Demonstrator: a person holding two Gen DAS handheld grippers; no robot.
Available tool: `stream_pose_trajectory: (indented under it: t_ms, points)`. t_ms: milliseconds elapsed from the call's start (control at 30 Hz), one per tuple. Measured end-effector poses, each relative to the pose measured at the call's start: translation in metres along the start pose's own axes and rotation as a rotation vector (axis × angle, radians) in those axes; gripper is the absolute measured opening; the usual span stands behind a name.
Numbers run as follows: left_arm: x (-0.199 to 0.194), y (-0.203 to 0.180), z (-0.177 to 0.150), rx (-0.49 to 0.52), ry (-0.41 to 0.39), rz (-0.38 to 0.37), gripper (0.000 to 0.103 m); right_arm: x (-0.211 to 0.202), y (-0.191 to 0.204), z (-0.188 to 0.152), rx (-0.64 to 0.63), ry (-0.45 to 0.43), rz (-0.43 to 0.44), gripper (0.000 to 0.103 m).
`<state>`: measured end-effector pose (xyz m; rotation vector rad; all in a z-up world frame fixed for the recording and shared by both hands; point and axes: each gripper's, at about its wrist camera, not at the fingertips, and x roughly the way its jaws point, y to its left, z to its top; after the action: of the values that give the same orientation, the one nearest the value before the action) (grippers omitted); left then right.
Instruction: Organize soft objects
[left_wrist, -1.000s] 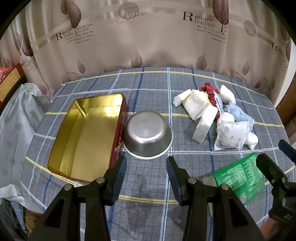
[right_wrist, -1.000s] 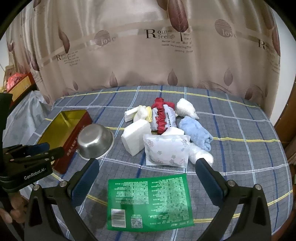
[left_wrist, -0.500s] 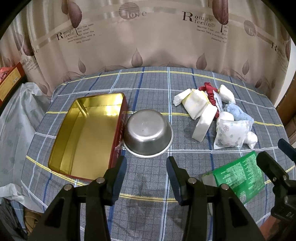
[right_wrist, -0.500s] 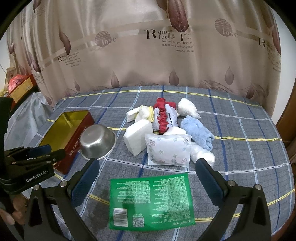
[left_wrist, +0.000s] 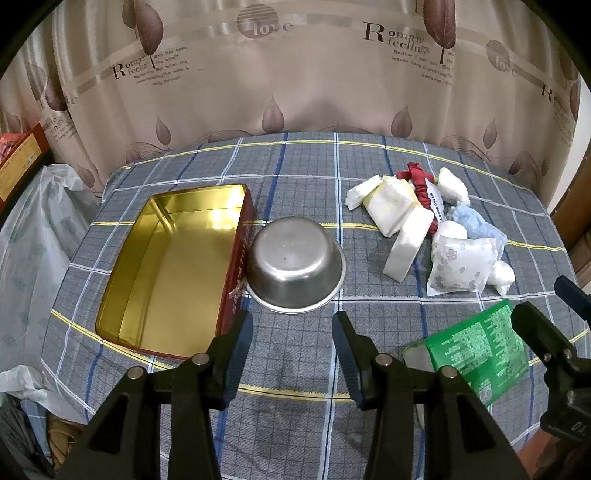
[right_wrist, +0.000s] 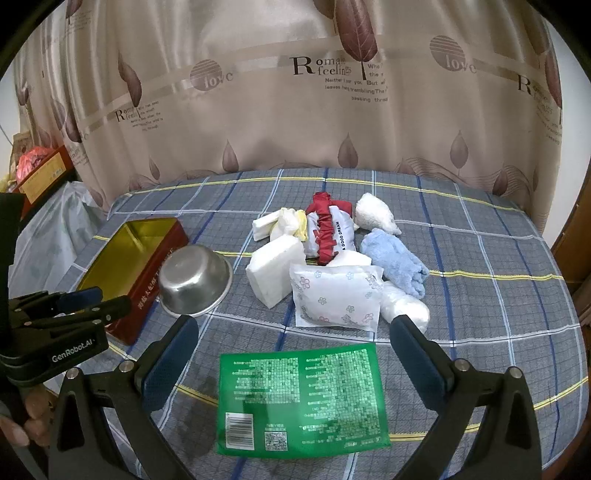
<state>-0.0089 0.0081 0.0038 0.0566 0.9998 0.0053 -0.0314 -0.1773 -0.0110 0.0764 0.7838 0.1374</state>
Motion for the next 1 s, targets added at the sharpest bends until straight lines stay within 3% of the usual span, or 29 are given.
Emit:
stream_pose_trajectory:
  t_ms: [1000]
  points:
    - [0.0049,-0.0063,-0.0001,0.022,0.008,0.004,0.046,0.0042,-0.004,-0.0011,-0.007,0.013,-0.012,0.103]
